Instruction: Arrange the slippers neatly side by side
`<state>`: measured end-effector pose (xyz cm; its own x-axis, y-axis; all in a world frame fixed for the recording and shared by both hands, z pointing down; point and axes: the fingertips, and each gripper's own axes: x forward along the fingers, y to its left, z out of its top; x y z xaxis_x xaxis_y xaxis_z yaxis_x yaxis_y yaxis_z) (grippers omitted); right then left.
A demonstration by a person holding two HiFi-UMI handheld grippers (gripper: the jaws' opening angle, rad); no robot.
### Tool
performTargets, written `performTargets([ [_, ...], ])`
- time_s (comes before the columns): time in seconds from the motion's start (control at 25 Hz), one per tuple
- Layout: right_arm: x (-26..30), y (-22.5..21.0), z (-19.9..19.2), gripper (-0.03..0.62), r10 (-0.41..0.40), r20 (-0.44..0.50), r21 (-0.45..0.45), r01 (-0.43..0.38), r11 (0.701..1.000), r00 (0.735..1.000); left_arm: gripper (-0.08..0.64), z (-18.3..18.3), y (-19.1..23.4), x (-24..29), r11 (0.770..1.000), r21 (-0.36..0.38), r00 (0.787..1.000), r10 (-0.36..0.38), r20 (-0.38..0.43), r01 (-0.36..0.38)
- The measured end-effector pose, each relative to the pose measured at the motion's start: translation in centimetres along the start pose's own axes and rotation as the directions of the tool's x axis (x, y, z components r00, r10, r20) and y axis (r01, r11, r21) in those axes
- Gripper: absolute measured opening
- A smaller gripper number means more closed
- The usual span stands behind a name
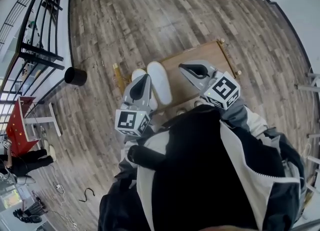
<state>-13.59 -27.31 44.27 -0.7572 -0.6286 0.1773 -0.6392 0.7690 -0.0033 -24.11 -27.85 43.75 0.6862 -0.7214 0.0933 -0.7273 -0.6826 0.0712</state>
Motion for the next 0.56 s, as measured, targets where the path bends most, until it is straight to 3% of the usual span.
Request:
performTargets([
  [0.56,1.2,0.8,0.3,0.002,0.022,-0.007,-0.013,-0.022,1.0,1.0,0.018,-0.3,0.2,-0.8,1.0,-0.007,1.0,0.007,-0.013,-0.007],
])
